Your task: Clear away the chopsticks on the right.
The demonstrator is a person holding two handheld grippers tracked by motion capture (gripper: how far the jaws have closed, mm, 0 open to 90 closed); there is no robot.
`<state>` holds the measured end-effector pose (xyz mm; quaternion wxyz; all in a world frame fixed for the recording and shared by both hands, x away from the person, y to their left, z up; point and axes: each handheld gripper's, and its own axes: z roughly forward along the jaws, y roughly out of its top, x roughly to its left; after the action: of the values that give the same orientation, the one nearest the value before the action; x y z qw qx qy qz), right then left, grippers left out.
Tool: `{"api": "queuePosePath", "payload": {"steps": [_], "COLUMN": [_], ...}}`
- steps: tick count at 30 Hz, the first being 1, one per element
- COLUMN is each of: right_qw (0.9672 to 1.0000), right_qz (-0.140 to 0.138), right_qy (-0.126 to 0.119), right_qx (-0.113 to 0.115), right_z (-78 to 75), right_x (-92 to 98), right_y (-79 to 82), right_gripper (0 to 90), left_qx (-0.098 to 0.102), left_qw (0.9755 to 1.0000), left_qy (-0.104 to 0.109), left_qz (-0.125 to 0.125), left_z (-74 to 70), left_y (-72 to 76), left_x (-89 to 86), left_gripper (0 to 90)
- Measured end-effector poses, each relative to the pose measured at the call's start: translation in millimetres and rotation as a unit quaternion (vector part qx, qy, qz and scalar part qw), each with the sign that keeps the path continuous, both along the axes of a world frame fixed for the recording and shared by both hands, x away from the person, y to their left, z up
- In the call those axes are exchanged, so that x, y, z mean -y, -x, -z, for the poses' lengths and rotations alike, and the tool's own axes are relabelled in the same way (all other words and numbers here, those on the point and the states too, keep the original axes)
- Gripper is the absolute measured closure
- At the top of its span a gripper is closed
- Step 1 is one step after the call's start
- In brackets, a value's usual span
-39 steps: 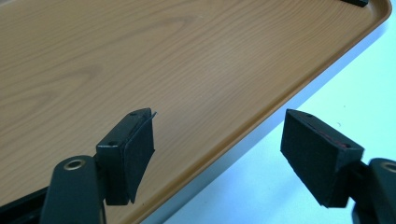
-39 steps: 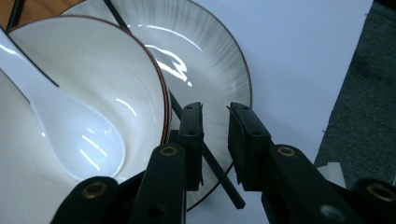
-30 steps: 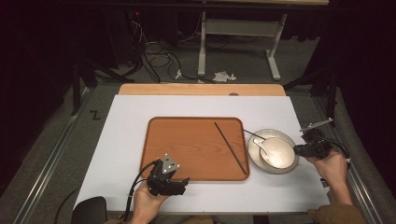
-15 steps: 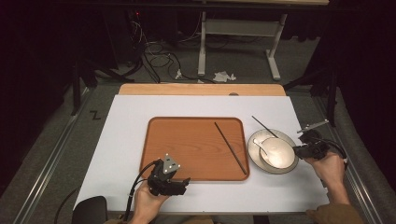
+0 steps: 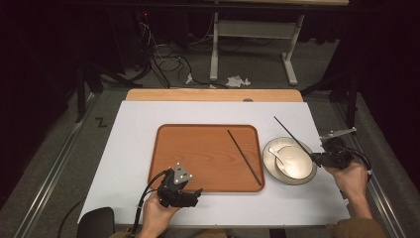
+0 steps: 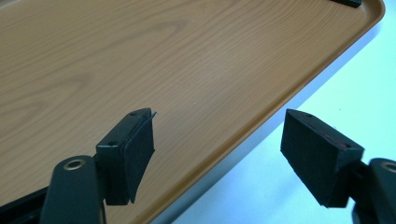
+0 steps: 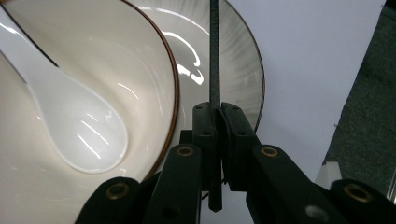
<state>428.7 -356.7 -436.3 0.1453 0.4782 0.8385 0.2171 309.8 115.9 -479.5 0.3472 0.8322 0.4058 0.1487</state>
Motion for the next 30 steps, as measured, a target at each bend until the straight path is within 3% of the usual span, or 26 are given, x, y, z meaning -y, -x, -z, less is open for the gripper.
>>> {"api": "queuePosePath", "payload": {"steps": [9,16,19,30], "right_qw": [0.9981,0.9963,0.9957,0.9924], "right_qz": [-0.015,-0.042,-0.053,-0.107], "right_qy": [-0.029,-0.031,-0.034,-0.043], "right_qx": [0.052,0.068,0.069,0.041], "right_z": [-30.9,-45.7,-47.2,-37.2], "right_x": [-14.7,-38.6,-45.2,-105.0], "right_y": [21.6,41.2,45.2,62.3], "right_gripper": [86.4,86.4,86.4,86.3], "left_qx": [-0.001,-0.002,-0.001,-0.001], "left_qw": [0.9999,0.9997,0.9996,0.999], "left_qy": [-0.001,0.001,0.0,0.003], "left_qz": [0.014,0.025,0.028,0.044], "left_z": [0.0,-0.2,-0.2,-1.1], "left_y": [-4.7,-9.3,-10.5,-15.6], "left_x": [5.4,10.5,11.7,17.4], "left_gripper": [25.8,25.9,25.9,25.9]}}
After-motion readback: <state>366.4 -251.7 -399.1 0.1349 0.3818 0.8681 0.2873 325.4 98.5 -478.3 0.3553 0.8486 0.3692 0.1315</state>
